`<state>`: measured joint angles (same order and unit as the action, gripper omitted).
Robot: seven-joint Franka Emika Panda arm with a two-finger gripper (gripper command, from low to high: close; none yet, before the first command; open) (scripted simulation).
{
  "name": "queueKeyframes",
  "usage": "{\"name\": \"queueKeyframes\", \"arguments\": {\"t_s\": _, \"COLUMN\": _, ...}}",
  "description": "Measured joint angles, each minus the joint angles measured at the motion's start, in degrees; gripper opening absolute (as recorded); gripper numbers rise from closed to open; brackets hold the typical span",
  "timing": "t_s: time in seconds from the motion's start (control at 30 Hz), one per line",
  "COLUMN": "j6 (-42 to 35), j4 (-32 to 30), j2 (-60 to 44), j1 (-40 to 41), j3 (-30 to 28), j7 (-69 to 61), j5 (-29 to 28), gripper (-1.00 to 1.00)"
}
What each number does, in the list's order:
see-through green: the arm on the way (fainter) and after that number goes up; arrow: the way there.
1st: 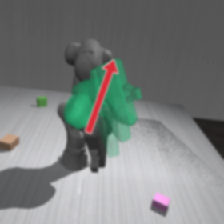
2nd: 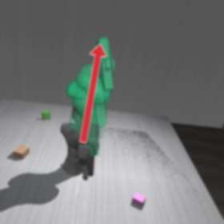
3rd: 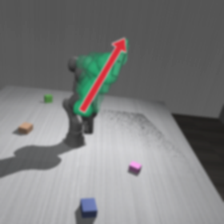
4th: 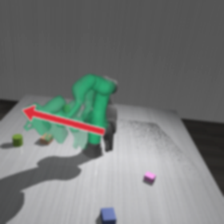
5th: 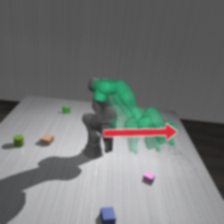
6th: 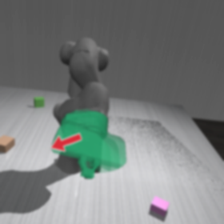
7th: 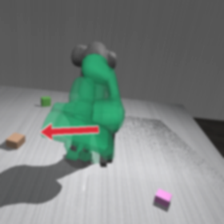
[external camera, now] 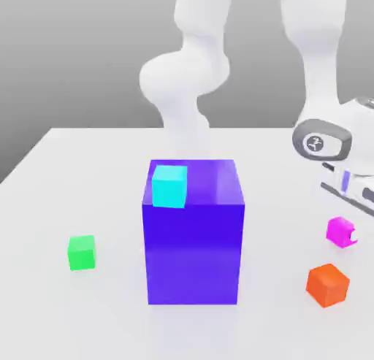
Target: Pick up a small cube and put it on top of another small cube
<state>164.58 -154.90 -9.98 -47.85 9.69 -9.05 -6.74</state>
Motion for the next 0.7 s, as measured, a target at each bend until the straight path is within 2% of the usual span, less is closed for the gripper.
{"name": "queueKeyframes", "arguments": {"t_s": 0.07, "j6": -3.3, "j4": 0.8, "j2": 2.1, "j1": 0.7, "j3": 0.4, "j7": -1.2, "j5": 2.2, "gripper": -1.00}}
{"name": "queueKeyframes", "arguments": {"t_s": 0.2, "j6": -10.0, "j4": 6.3, "j2": 1.9, "j1": 5.3, "j3": -3.6, "j7": -4.9, "j5": 1.9, "gripper": -1.00}}
{"name": "queueKeyframes", "arguments": {"t_s": 0.6, "j6": -29.7, "j4": 22.4, "j2": 2.9, "j1": 23.8, "j3": -20.3, "j7": -21.6, "j5": -4.0, "gripper": -1.00}}
{"name": "queueKeyframes", "arguments": {"t_s": 0.7, "j6": -32.1, "j4": 22.6, "j2": 5.2, "j1": 30.5, "j3": -24.5, "j7": -28.7, "j5": -6.3, "gripper": -1.00}}
